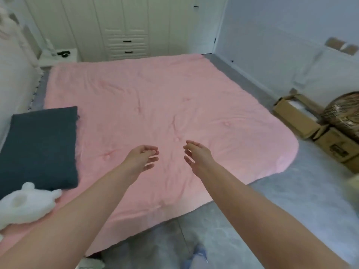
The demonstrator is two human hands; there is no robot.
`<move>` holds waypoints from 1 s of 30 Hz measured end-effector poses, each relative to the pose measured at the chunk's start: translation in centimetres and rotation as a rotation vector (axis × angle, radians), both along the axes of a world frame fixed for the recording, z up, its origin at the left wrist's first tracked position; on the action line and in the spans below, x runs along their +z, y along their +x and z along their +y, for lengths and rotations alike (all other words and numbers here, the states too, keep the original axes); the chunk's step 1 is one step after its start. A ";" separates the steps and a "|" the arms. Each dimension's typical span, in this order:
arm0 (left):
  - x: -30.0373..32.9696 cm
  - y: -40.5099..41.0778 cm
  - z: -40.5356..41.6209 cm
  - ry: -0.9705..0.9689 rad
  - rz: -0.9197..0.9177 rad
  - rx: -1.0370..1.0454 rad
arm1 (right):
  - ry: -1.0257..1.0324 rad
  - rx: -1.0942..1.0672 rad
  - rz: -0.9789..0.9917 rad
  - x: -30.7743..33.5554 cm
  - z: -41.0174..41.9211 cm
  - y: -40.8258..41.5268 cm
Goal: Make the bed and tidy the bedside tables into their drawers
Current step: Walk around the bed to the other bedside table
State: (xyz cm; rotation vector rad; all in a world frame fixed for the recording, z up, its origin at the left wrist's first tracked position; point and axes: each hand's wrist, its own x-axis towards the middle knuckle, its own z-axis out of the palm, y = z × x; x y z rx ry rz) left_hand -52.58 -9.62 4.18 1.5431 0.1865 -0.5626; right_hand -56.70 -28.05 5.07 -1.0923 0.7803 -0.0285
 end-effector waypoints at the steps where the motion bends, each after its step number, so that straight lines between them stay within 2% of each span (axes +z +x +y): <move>1: 0.3 0.1 -2.3 -0.004 -0.009 -0.057 | 0.008 -0.053 0.000 0.3 -2.2 -0.9; 6: 1.4 -0.6 -12.3 -0.026 -0.017 -0.267 | 0.054 -0.239 -0.016 1.3 -11.1 -5.1; 15: 1.3 -5.2 -32.8 0.010 -0.014 -0.438 | 0.090 -0.416 0.022 -0.4 -28.1 -13.9; 18: 0.9 -6.9 -39.5 0.017 -0.005 -0.485 | 0.064 -0.450 0.031 -0.5 -33.9 -16.4; 23: 0.6 -8.7 -49.0 0.108 -0.091 -0.552 | -0.009 -0.504 0.030 0.4 -42.4 -19.6; 30: 0.7 -10.1 -60.4 0.037 -0.091 -0.618 | -0.095 -0.562 0.025 1.4 -51.2 -21.0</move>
